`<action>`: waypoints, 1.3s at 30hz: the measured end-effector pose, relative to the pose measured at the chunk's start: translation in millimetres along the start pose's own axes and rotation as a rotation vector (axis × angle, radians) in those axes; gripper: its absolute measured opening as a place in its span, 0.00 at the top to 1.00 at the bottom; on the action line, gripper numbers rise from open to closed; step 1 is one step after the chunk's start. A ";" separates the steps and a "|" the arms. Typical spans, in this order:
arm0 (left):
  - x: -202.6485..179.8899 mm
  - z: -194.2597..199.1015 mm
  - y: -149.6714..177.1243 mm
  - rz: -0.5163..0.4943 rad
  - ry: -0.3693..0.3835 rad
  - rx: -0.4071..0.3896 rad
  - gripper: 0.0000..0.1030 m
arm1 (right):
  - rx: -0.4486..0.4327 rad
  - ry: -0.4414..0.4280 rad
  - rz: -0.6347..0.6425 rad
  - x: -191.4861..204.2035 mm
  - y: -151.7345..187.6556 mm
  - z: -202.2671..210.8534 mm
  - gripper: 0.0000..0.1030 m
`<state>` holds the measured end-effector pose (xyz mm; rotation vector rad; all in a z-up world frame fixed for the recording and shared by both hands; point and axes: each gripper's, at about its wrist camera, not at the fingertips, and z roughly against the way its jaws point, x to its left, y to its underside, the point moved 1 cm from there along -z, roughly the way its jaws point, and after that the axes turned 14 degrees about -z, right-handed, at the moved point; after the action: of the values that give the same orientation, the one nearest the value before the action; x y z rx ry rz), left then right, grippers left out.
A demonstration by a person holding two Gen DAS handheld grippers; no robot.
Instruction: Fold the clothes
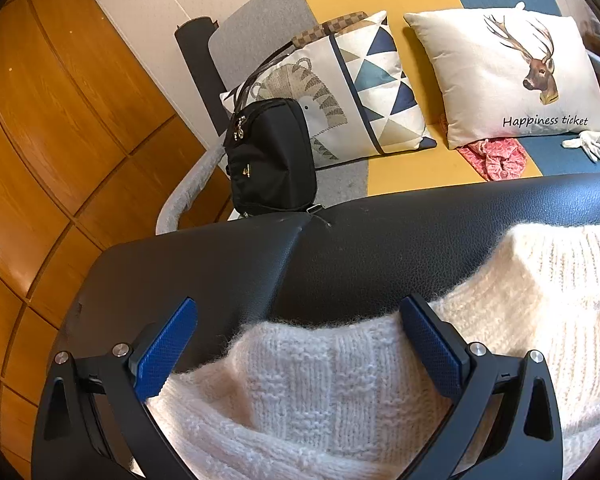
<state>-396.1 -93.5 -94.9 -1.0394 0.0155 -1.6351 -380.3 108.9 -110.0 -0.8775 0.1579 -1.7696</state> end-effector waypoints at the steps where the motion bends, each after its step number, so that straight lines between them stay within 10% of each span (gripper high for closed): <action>1: -0.3 0.1 -0.1 0.000 -0.001 0.000 0.00 | -0.017 -0.033 -0.006 0.9 1.9 8.4 0.87; 5: -0.9 0.7 0.1 -0.002 -0.002 0.000 0.00 | -0.009 -0.094 0.041 14.7 17.2 22.5 0.84; 14: 7.3 -2.4 2.4 0.041 0.061 0.020 0.00 | -0.025 0.059 0.122 22.8 34.1 -4.6 0.90; 19: 40.7 2.9 10.0 0.140 0.244 0.011 0.00 | -0.020 -0.002 0.076 10.4 30.7 -3.5 0.90; 24: 93.1 27.8 36.8 0.250 0.133 -0.093 0.00 | 0.002 -0.090 0.013 0.5 26.5 4.1 0.87; 28: 96.6 11.3 68.7 0.247 0.147 -0.022 0.00 | -0.052 -0.175 0.041 27.0 28.4 24.3 0.83; 32: 99.9 -23.6 90.4 0.333 0.282 0.106 0.00 | 0.095 -0.281 0.106 83.3 34.1 1.0 0.85; 39: 98.0 -29.1 100.5 0.385 0.258 0.129 0.00 | 0.177 -0.156 0.206 126.4 45.3 -54.1 0.89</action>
<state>-332.5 -221.6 -104.4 -0.6719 0.2633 -1.3856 -395.1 -35.1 -111.0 -0.8358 -0.0103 -1.4928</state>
